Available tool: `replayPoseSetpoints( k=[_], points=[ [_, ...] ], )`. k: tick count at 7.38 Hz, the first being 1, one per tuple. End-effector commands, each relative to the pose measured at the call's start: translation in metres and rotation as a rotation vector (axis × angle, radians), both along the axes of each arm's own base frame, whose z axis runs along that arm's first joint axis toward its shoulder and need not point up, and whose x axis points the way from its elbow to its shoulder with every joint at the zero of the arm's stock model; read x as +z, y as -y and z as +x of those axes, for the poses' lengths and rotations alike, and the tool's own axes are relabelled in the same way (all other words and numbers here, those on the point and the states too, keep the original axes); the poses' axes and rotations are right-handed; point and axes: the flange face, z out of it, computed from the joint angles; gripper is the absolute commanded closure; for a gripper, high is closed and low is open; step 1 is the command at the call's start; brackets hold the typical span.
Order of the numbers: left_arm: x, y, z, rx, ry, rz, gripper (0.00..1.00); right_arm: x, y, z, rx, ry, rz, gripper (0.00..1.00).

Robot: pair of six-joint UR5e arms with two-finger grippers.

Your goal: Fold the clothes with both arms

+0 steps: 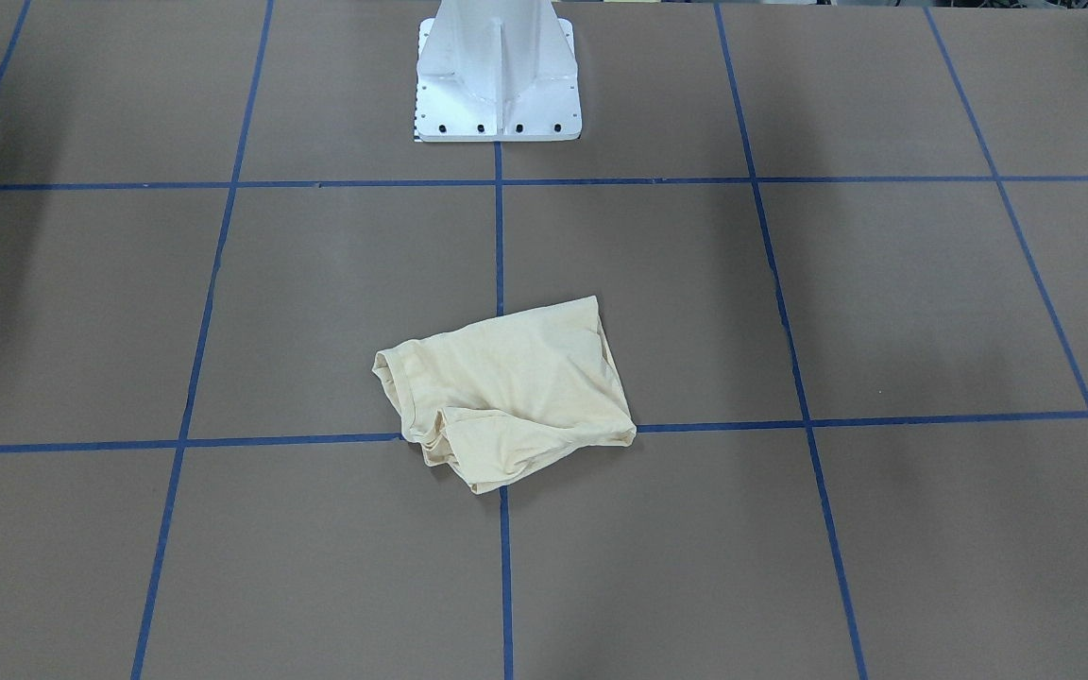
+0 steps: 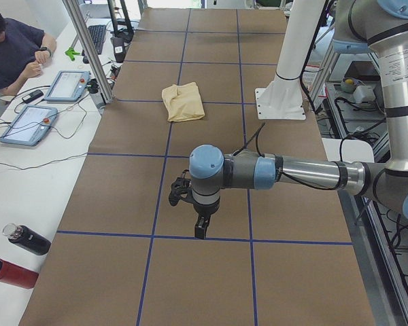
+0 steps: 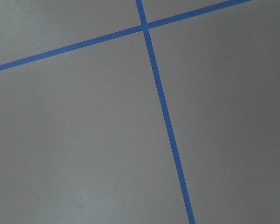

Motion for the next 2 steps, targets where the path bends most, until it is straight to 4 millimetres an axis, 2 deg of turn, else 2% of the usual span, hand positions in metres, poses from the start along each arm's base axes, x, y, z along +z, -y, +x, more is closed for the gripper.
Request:
replayPoseSetpoints(
  k=[1,2],
  points=[
    [0.0000,0.0000,0.0000,0.000,0.000,0.000,0.00,-0.0007,0.0000,0.0000,0.000,0.000,0.001,0.00],
    [0.0000,0.0000,0.0000,0.000,0.000,0.000,0.00,0.0006,-0.0007,0.0000,0.000,0.000,-0.002,0.00]
  ],
)
